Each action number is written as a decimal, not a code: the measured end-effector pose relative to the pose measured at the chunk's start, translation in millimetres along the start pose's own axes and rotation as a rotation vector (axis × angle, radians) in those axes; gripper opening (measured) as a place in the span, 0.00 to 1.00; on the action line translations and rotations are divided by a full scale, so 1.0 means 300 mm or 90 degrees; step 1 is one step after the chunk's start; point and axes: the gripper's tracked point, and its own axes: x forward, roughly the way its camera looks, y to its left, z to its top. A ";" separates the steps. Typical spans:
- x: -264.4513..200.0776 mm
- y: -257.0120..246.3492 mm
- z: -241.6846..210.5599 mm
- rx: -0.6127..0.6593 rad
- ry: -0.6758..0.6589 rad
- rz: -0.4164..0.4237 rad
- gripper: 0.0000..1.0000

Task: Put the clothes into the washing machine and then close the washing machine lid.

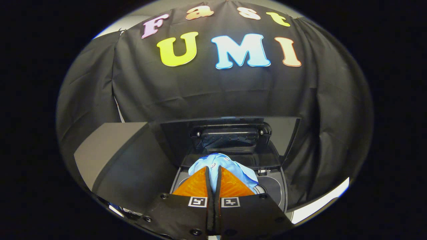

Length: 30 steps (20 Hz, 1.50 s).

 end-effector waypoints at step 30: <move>0.398 0.011 -0.349 -0.056 0.169 -0.047 0.58</move>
